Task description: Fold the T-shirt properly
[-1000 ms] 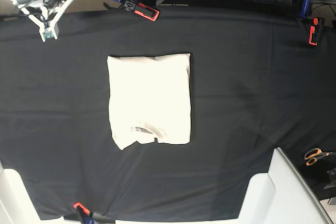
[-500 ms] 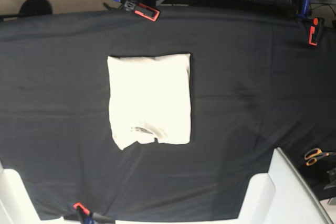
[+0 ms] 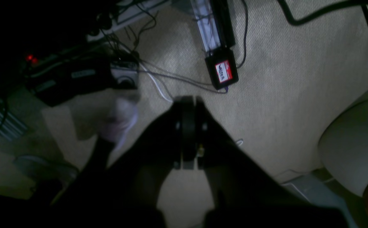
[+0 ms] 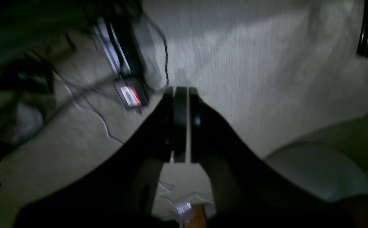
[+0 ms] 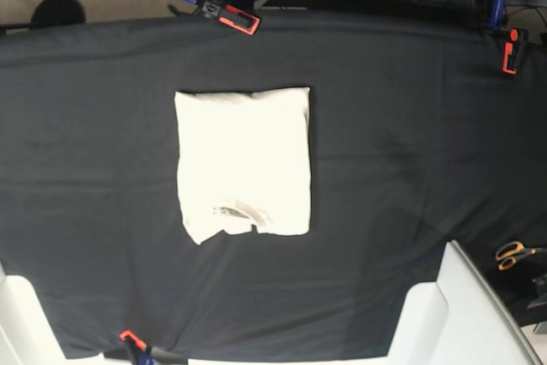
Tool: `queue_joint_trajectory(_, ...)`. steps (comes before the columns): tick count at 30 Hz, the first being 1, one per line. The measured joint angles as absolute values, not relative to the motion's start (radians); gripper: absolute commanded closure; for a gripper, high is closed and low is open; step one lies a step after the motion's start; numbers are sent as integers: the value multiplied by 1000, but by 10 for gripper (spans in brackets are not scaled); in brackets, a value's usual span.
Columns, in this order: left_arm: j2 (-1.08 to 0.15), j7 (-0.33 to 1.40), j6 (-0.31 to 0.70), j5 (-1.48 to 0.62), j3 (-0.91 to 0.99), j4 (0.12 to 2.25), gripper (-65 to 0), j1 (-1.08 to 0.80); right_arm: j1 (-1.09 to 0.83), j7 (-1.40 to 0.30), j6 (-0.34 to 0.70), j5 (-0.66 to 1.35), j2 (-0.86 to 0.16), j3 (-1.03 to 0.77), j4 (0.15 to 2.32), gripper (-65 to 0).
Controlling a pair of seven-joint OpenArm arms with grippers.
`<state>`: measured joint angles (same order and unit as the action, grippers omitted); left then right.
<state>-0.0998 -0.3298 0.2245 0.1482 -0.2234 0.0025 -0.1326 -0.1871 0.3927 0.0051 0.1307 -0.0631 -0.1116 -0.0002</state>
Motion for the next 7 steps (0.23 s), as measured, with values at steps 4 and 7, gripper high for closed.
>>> queue_joint_trajectory(4, -97, -329, 225, 148, -223, 2, 0, -114, -168, 405, 0, 130, -64, -112, 2, -6)
queue_joint_trajectory(7, -99, -329, 224, 147, -223, 2, 0, -88, -166, 407, 0, 129, -61, -112, 4, -6)
